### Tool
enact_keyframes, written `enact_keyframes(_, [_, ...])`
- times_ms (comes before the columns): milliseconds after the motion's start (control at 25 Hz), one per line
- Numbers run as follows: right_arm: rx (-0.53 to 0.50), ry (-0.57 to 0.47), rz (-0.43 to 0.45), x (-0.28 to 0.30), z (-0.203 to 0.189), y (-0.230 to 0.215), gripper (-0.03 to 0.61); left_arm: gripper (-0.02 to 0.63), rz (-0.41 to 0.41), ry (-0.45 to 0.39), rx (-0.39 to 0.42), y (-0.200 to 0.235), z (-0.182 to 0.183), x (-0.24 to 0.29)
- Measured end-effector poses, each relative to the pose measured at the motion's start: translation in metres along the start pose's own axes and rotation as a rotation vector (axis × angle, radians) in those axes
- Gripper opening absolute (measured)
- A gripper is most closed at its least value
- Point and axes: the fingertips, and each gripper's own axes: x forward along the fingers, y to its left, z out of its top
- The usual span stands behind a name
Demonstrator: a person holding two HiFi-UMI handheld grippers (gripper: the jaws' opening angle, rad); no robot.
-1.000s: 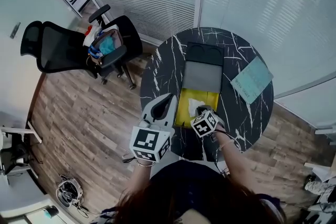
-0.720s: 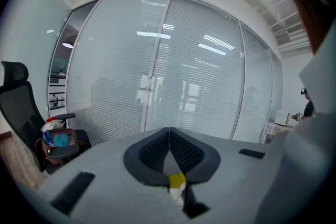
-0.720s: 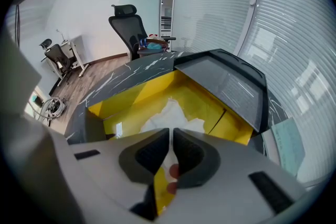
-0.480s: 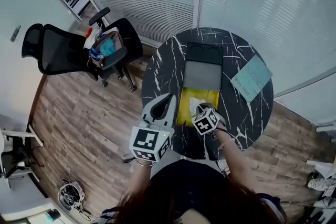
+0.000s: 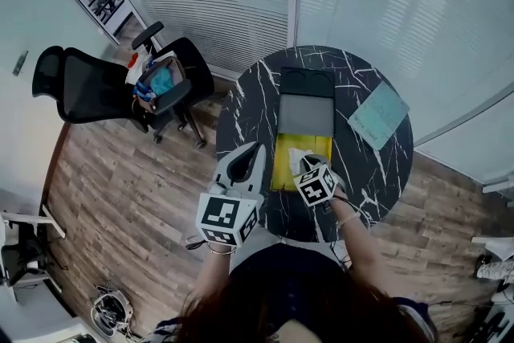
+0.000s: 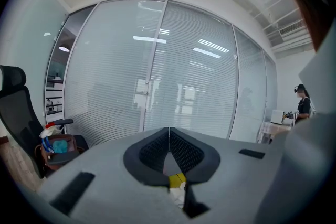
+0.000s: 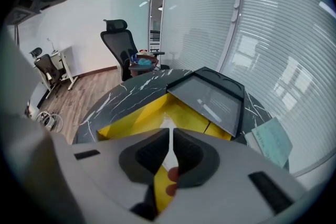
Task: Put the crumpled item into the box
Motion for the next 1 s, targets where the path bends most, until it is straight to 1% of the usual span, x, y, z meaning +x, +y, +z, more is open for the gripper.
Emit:
enact_keyframes(360, [0.073,-0.087,-0.083,-0.033,0.022,-0.001,0.028,0.028,-0.042,-0.025,0.016,0.001,0.007,-0.015])
enact_keyframes(720, [0.152,-0.203,-0.186,-0.081,0.052,0.000,0.026,0.028,-0.090,-0.057,0.029,0.001,0.013,-0.037])
enact_keyframes(1000, [0.187,-0.287,-0.258,-0.116,0.068,0.009,0.026,0.028,-0.131,-0.074,0.037,0.000,0.013,-0.055])
